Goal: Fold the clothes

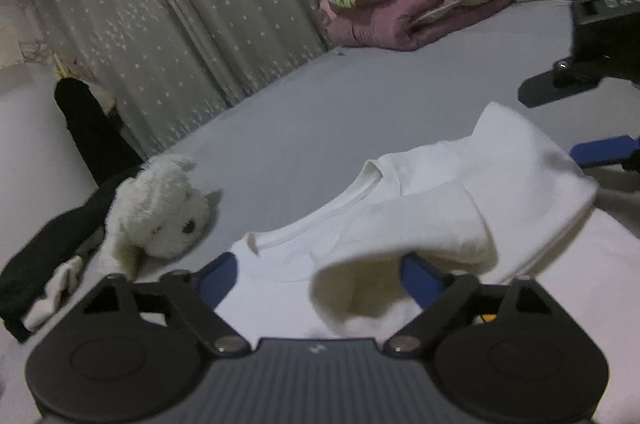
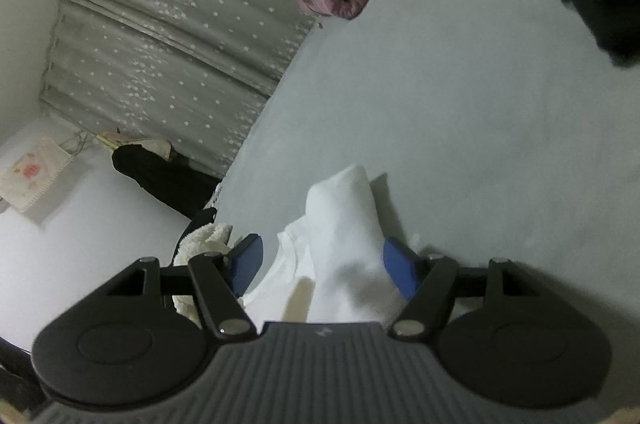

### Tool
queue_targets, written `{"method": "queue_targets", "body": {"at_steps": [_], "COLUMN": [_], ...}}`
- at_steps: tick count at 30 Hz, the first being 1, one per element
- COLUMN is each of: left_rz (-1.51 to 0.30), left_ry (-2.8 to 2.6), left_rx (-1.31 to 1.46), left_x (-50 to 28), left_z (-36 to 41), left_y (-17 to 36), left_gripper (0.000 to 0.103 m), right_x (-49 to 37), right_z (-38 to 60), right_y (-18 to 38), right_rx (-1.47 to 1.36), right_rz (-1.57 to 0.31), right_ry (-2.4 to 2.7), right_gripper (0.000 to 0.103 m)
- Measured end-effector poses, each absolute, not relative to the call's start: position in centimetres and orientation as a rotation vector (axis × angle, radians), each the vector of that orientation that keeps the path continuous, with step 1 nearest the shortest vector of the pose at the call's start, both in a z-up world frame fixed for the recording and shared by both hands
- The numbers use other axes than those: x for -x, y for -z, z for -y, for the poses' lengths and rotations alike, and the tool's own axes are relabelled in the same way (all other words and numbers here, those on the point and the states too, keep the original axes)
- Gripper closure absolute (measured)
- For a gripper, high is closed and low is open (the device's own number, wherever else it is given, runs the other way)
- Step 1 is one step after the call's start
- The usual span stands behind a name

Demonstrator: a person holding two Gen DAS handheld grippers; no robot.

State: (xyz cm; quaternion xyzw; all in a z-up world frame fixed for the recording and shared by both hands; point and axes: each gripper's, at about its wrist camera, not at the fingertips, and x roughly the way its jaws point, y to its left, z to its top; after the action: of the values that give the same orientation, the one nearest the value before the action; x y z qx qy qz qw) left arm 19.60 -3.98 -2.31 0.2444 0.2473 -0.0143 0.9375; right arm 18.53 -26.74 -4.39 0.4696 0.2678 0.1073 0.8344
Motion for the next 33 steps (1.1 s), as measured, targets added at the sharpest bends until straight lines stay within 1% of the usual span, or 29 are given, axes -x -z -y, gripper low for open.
{"method": "queue_targets", "body": {"at_steps": [1, 2, 3, 4, 5, 6, 11, 13, 14, 15, 17, 21, 25, 26, 29, 30, 33], "left_rz": [-0.509, -0.513, -0.516, -0.522, -0.523, -0.515, -0.509, -0.532, -0.543, -0.553, -0.561, -0.518, -0.531, -0.534, -0.537, -0.531, -0.500], "left_ry": [0.031, 0.029, 0.025, 0.015, 0.005, -0.013, -0.149, -0.181, -0.188, -0.193, -0.181, -0.162, -0.186, -0.188, -0.182, -0.180, -0.157], "left_rx": [-0.486, -0.463, -0.437, -0.391, -0.326, -0.246, 0.109, 0.237, 0.297, 0.353, 0.422, 0.492, 0.466, 0.448, 0.325, 0.279, 0.136], "left_x": [-19.9, -20.2, -20.5, -20.8, -20.9, -20.7, -19.5, -19.0, -18.8, -18.5, -18.2, -17.6, -18.3, -18.5, -18.1, -17.9, -16.9], "left_z": [3.8, 3.6, 3.3, 2.7, 2.0, 1.0, -4.2, -6.3, -7.2, -8.1, -9.2, -10.1, -9.9, -9.7, -8.5, -8.1, -6.8], "left_y": [2.4, 2.5, 2.5, 2.4, 2.3, 2.1, 2.2, 2.9, 3.4, 3.8, 4.4, 4.3, 3.8, 3.6, 2.7, 2.5, 2.0], "left_gripper": [0.025, 0.039, 0.062, 0.072, 0.088, 0.092, 0.092, 0.088, 0.080, 0.071, 0.066, 0.055, 0.054, 0.053, 0.038, 0.034, 0.029], "right_x": [-18.6, -18.6, -18.7, -18.7, -18.8, -18.8, -19.0, -19.1, -19.2, -19.2, -19.3, -19.5, -19.8, -19.8, -20.1, -20.2, -20.2], "right_z": [26.8, 26.7, 26.7, 26.7, 26.7, 26.6, 26.5, 26.4, 26.4, 26.4, 26.4, 26.3, 25.8, 25.6, 25.1, 25.0, 25.0], "right_y": [4.4, 4.4, 4.4, 4.4, 4.4, 4.4, 4.5, 4.5, 4.5, 4.5, 4.6, 4.6, 4.6, 4.5, 4.5, 4.5, 4.5], "right_rx": [-0.989, -0.983, -0.976, -0.969, -0.962, -0.956, -0.935, -0.929, -0.926, -0.925, -0.923, -0.918, -0.889, -0.876, -0.840, -0.830, -0.832], "right_rz": [-0.569, -0.570, -0.571, -0.572, -0.573, -0.574, -0.579, -0.581, -0.581, -0.582, -0.582, -0.581, -0.583, -0.584, -0.586, -0.587, -0.585], "right_ry": [-0.226, -0.224, -0.222, -0.220, -0.218, -0.217, -0.215, -0.214, -0.213, -0.212, -0.211, -0.209, -0.200, -0.197, -0.190, -0.189, -0.187], "right_gripper": [0.032, 0.032, 0.032, 0.032, 0.032, 0.032, 0.032, 0.032, 0.032, 0.032, 0.032, 0.032, 0.032, 0.032, 0.032, 0.032, 0.032]}}
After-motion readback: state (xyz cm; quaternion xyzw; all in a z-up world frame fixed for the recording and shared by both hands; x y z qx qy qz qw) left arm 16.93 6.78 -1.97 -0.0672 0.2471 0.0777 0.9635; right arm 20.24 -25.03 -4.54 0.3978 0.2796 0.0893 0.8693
